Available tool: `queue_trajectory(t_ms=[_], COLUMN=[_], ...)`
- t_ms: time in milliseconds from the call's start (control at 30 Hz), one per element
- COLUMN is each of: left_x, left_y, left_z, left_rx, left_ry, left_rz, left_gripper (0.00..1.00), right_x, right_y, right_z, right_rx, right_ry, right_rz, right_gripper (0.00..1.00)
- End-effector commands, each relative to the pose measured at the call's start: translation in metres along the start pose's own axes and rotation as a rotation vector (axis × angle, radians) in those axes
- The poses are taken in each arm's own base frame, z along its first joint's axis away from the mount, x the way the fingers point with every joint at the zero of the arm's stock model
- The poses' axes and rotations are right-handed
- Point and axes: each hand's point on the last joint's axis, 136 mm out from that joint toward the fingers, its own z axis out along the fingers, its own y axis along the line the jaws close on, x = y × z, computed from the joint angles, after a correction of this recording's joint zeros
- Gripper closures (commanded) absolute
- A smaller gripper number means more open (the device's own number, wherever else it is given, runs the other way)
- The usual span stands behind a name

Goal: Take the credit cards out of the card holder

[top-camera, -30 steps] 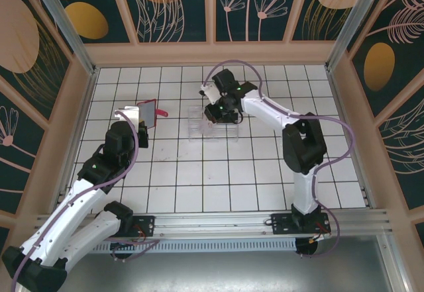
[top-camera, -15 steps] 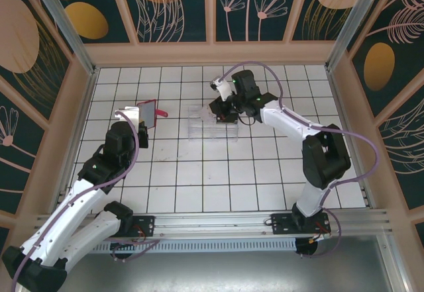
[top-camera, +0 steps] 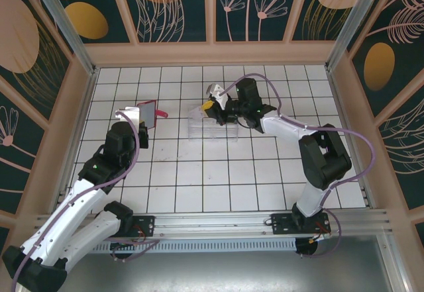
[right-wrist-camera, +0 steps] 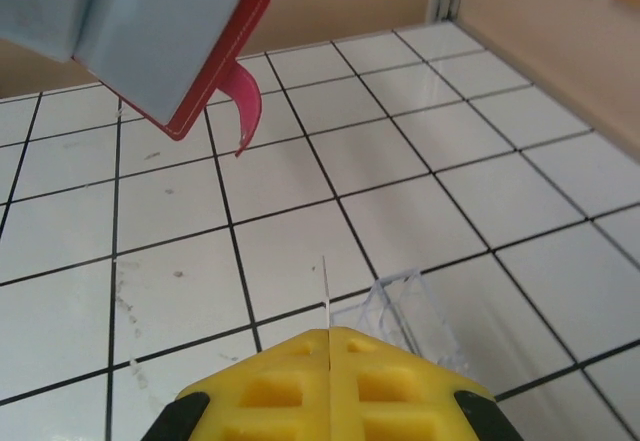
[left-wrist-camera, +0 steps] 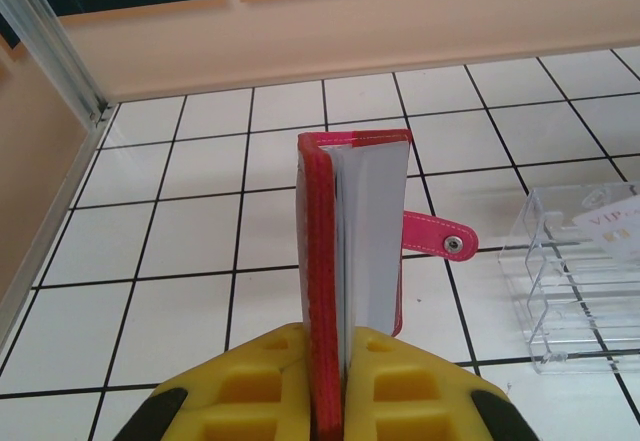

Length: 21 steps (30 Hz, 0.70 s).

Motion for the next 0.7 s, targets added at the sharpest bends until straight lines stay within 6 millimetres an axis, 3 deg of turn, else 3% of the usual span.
queue_trajectory(t_ms=[0,667], left_x=[-0.01,-0.008], left_y=[0.004,0.005], left_z=[0.0,0.002], left_rx=[-0.025,-0.034], left_ry=[-0.043,-0.037], left_rz=[-0.005,0.001], left_gripper=[1.0,1.0], right_x=[-0.01,0.016], right_y=[-0.004,-0.015], right_z=[0.006,0.034], right_rx=[-0.003,-0.048], right_ry=[-0.062,-0.018], right_rz=[-0.096,-0.051], right_gripper=[1.0,1.0])
